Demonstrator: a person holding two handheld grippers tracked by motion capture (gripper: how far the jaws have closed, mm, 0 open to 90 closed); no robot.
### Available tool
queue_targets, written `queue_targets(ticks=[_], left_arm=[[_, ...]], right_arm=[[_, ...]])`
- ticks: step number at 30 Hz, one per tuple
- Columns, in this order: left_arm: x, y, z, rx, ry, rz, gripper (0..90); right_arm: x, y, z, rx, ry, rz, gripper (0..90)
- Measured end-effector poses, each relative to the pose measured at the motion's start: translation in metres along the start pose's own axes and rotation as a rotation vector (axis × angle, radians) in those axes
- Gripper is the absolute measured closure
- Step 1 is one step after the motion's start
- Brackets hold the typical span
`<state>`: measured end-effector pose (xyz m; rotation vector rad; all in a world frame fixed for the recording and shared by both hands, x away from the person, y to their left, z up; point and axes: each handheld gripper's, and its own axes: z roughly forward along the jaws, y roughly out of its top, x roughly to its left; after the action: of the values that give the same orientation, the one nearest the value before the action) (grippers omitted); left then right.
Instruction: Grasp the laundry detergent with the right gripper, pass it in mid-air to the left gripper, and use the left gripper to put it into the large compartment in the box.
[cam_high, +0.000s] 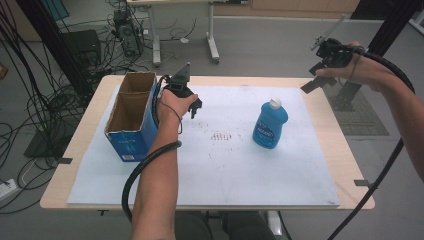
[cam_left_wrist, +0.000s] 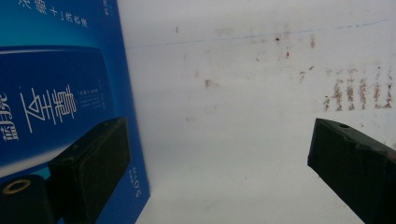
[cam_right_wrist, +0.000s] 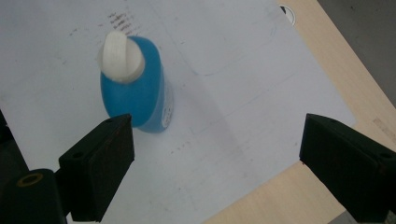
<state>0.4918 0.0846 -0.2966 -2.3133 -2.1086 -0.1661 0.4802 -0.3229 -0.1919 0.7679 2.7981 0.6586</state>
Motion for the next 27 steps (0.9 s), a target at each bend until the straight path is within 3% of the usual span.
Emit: queue_targets(ticks=[8,11,14,20,25,27], left_arm=[[-0.001,-0.002,-0.005,-0.015,0.004,0.012,6.3],[-0.001,-0.004,-0.006,-0.021,0.001,0.012,6.3],[-0.002,-0.005,-0.005,-0.022,-0.002,0.019,6.3],[-0.006,-0.006,-0.004,-0.019,-0.006,0.034,6.2],[-0.007,-0.005,-0.005,-0.025,-0.006,0.043,6.2],[-0.008,-0.005,-0.006,-0.025,-0.004,0.041,6.2]], right_arm=[[0.018,-0.034,0.005,-0.037,0.036,-0.016,9.3],[0.024,-0.06,0.011,-0.064,0.042,0.0,8.2],[0.026,-0.07,0.014,-0.086,0.043,0.015,8.0],[0.036,-0.104,0.037,-0.136,0.034,0.047,5.9],[0.043,-0.115,0.054,-0.174,0.039,0.055,5.4],[0.049,-0.119,0.069,-0.195,0.044,0.055,5.3]])
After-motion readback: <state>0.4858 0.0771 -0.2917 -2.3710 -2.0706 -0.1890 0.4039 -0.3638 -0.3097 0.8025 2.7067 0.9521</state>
